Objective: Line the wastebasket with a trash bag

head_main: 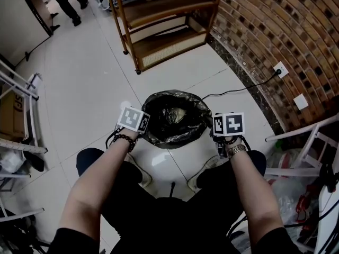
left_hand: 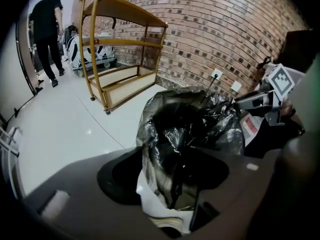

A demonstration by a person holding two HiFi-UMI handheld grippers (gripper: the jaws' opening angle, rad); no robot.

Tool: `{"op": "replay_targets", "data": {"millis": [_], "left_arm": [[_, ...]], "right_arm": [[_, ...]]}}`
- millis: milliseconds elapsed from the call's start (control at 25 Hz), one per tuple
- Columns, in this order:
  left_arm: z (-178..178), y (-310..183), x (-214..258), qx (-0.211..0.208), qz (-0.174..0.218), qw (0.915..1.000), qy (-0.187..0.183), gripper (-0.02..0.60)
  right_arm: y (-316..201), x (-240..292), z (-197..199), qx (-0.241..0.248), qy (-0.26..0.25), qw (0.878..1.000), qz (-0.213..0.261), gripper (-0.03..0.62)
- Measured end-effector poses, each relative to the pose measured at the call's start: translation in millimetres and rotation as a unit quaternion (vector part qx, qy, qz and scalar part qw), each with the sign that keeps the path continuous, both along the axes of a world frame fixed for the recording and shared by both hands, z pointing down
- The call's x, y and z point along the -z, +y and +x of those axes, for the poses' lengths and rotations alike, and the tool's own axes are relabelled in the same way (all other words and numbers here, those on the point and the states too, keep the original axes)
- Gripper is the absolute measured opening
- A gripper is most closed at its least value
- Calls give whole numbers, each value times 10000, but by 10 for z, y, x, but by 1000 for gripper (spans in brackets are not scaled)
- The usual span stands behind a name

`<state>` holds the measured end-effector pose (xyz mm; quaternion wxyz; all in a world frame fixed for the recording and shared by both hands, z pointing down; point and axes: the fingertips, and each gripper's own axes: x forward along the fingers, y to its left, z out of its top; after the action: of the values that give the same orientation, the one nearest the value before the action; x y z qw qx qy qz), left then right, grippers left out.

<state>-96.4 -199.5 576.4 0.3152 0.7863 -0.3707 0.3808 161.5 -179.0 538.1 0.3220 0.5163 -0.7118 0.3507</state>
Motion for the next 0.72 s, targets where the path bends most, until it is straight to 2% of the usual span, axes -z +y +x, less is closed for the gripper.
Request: {"op": "replay_targets", "data": {"millis": [120,360,600,720], "left_arm": [[26,-23,11,-147,94,9998,-97,284],[20,-69,-75,-278,-13,9995,-153,295],[31,-172,-146,-339,-25,9992,-188,307],[91,-223,-225,-390,-40,9992,-94,307]], "right_arm": [[29,-77,-99,250,70,9996,-79,207],[-27,-151,-234,548,89,9984,-124,225],[-49,-327,-307,659,14,9970,-407,262],[-24,-465,-302,657,37,9962,-575,262]]}}
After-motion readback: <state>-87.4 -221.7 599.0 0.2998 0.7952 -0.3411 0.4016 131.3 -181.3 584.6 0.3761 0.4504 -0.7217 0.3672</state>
